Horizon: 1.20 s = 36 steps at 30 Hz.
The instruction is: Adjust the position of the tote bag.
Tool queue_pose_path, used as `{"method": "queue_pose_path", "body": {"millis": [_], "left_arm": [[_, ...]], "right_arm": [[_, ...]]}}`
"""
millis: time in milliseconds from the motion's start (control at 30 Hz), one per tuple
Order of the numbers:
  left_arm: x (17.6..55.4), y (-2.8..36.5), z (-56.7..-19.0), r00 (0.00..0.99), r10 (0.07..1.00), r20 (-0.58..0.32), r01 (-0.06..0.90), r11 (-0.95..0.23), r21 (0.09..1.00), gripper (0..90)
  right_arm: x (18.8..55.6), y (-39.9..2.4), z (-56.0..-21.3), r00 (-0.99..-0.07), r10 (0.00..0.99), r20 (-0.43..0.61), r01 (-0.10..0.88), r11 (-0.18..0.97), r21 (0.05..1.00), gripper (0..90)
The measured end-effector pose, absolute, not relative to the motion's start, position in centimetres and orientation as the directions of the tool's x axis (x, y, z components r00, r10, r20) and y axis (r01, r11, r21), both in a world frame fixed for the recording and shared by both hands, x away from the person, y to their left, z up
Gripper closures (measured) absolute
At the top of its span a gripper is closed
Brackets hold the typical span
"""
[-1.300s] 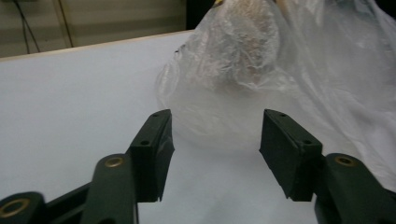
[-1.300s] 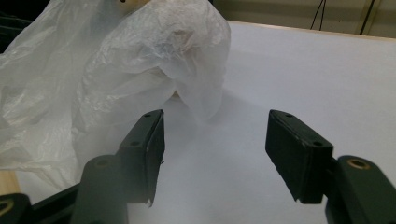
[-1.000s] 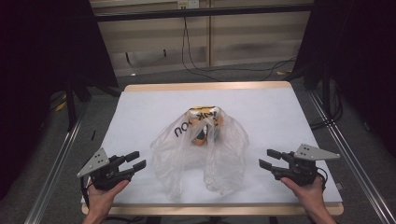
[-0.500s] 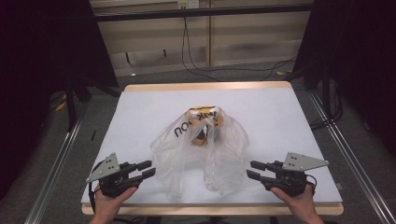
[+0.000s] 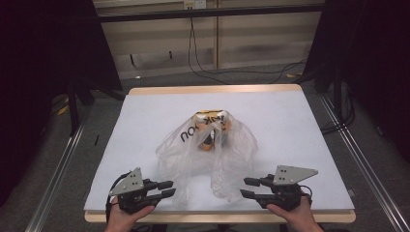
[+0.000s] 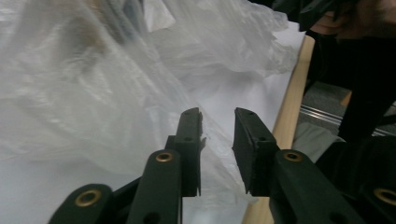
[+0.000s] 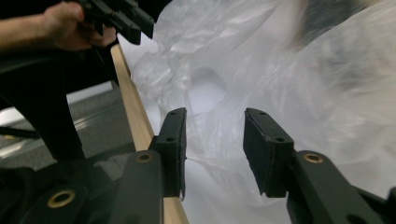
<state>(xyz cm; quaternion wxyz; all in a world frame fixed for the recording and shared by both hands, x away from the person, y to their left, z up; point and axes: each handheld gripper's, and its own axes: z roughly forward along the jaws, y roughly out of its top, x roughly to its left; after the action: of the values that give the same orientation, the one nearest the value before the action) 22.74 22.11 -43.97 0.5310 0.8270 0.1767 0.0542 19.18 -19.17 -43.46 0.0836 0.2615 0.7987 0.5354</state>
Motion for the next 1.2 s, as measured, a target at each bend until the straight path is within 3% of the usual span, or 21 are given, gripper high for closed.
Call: {"method": "queue_pose_path", "body": {"millis": [167, 400, 433, 700, 867, 967, 1000, 1033, 1067, 1200], "left_arm": [[22.6, 21.5, -44.2, 0.944, 0.318, -0.086, 0.221, -0.417, 0.882, 73.0], [22.9, 20.9, -45.1, 0.937, 0.330, -0.111, 0.260, -0.453, 0.853, 68.0], [23.0, 20.8, -45.2, 0.938, 0.331, -0.101, 0.253, -0.458, 0.852, 64.0], [23.4, 19.7, -45.9, 0.947, 0.307, -0.092, 0.246, -0.512, 0.823, 57.7], [23.6, 19.3, -46.1, 0.951, 0.298, -0.078, 0.236, -0.544, 0.805, 54.3], [23.6, 19.2, -46.3, 0.950, 0.300, -0.086, 0.244, -0.542, 0.805, 52.1], [23.6, 18.9, -46.5, 0.953, 0.292, -0.085, 0.242, -0.558, 0.794, 51.7], [23.6, 18.9, -46.5, 0.953, 0.292, -0.085, 0.242, -0.558, 0.794, 50.7], [23.6, 18.7, -46.6, 0.955, 0.286, -0.079, 0.236, -0.568, 0.788, 50.4], [23.6, 18.6, -46.8, 0.956, 0.284, -0.071, 0.233, -0.591, 0.772, 51.1]], "right_arm": [[19.0, -18.0, -43.9, -0.870, 0.477, 0.126, 0.316, 0.340, 0.886, 62.2], [19.5, -16.3, -43.9, -0.884, 0.443, 0.149, 0.319, 0.339, 0.885, 54.5], [19.7, -15.5, -43.8, -0.894, 0.427, 0.138, 0.308, 0.359, 0.881, 54.1], [21.0, -13.4, -45.5, -0.910, 0.397, 0.118, 0.303, 0.445, 0.843, 53.7], [21.7, -13.5, -46.9, -0.905, 0.405, 0.132, 0.335, 0.485, 0.808, 60.4], [21.8, -13.3, -47.2, -0.905, 0.406, 0.125, 0.333, 0.496, 0.802, 68.2], [21.7, -13.2, -47.3, -0.906, 0.405, 0.125, 0.333, 0.496, 0.802, 75.7], [21.7, -13.2, -47.3, -0.906, 0.405, 0.125, 0.333, 0.496, 0.802, 75.7], [21.7, -13.2, -47.2, -0.906, 0.402, 0.132, 0.336, 0.493, 0.803, 84.3], [21.9, -13.4, -47.2, -0.905, 0.402, 0.144, 0.343, 0.485, 0.804, 88.6]]}}
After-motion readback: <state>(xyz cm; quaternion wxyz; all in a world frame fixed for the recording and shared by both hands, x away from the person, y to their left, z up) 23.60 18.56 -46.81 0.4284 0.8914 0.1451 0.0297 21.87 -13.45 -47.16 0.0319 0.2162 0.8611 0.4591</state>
